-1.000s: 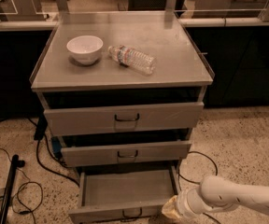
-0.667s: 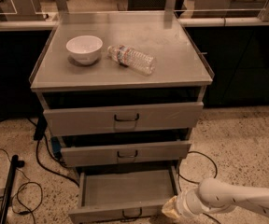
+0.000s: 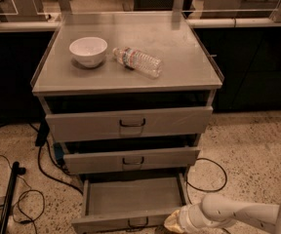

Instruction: Close bottom drawer

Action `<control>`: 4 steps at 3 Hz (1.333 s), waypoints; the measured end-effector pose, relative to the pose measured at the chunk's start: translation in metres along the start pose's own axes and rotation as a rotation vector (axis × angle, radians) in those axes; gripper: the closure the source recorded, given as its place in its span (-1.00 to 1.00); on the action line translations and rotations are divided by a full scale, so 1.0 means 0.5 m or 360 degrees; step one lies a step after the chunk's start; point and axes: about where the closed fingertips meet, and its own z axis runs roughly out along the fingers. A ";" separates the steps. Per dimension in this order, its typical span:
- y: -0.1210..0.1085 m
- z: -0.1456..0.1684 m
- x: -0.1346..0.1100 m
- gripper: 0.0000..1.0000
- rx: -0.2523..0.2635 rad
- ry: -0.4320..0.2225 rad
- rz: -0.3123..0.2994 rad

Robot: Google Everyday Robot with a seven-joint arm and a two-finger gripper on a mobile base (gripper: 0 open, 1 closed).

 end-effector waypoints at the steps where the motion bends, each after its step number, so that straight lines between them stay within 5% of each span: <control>1: 0.003 0.061 0.017 1.00 -0.0056 -0.0014 -0.0076; 2: -0.001 0.111 0.036 1.00 -0.0097 0.0006 -0.0114; 4: -0.001 0.117 0.038 0.23 -0.0102 0.0007 -0.0115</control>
Offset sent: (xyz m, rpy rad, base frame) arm 0.0019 0.0259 -0.0871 -0.0042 0.0137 0.1369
